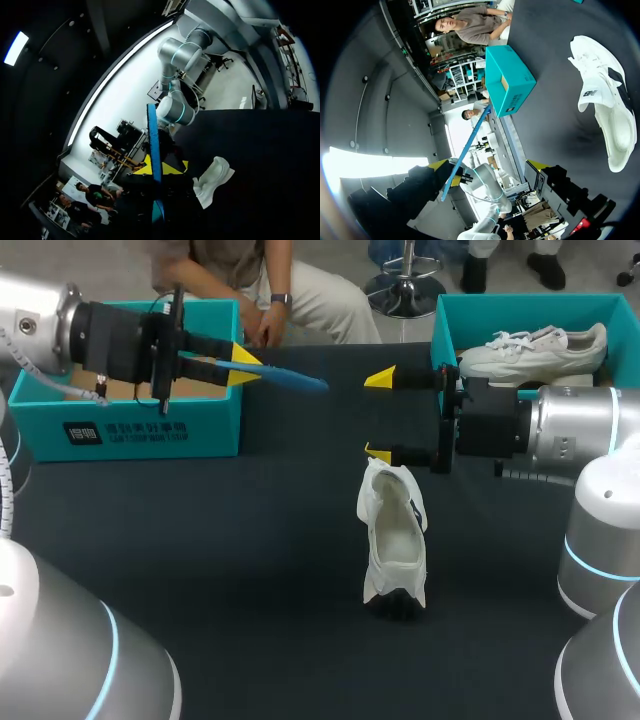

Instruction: Take the shoe out of the shoebox, open the shoe tongue, remove and reinsert the insole, then place the shoe into the shoebox

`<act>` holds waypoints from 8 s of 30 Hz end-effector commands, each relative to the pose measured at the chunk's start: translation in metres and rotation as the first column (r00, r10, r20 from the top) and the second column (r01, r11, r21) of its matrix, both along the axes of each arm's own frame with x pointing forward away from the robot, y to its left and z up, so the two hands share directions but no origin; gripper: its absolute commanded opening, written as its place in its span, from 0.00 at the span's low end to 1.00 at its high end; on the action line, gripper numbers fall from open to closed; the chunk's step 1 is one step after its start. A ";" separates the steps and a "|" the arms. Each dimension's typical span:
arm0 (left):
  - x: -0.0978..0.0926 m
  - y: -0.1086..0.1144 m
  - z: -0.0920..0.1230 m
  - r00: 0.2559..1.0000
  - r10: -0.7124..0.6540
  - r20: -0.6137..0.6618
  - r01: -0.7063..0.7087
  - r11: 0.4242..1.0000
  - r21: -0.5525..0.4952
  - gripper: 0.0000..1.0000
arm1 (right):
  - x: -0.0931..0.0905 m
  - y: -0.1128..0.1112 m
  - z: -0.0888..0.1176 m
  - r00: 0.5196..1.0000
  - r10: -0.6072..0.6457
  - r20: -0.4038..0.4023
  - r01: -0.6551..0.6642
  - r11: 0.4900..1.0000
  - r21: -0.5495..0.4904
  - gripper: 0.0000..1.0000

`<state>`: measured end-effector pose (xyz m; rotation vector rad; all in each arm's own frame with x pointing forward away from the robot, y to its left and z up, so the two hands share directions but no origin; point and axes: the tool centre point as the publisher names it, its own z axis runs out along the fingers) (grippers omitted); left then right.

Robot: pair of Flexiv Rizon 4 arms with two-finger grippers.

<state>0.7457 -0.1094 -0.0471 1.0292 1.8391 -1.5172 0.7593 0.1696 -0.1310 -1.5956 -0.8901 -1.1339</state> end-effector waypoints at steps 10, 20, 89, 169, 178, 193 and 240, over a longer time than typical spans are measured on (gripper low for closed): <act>-0.025 -0.012 -0.021 0.992 -0.035 0.118 0.033 0.999 0.025 0.00 | 0.000 0.002 0.000 1.000 -0.002 -0.001 0.002 1.000 -0.002 1.00; -0.043 -0.026 -0.028 0.978 -0.075 0.193 0.068 0.997 0.041 0.00 | 0.000 0.002 0.000 1.000 -0.002 -0.001 0.002 1.000 -0.002 1.00; -0.025 -0.058 -0.042 0.962 -0.053 0.269 0.042 0.998 0.048 1.00 | 0.000 0.002 0.000 1.000 -0.002 -0.001 0.002 1.000 -0.002 0.00; 0.071 -0.101 0.023 0.802 -0.596 0.045 0.319 0.491 0.811 1.00 | 0.000 0.002 -0.001 1.000 0.008 0.013 -0.007 1.000 -0.006 0.00; 0.071 -0.101 0.023 0.802 -0.596 0.045 0.319 0.491 0.811 1.00 | -0.008 0.002 -0.007 0.998 0.027 0.063 -0.026 1.000 -0.016 0.00; 0.071 -0.101 0.023 0.802 -0.596 0.045 0.319 0.491 0.811 1.00 | -0.016 -0.003 -0.009 0.998 0.013 0.068 -0.012 1.000 -0.010 0.00; 0.030 -0.021 -0.005 0.891 -0.152 0.428 0.148 0.988 0.042 1.00 | -0.016 -0.003 -0.009 0.998 0.013 0.068 -0.012 1.000 -0.010 0.00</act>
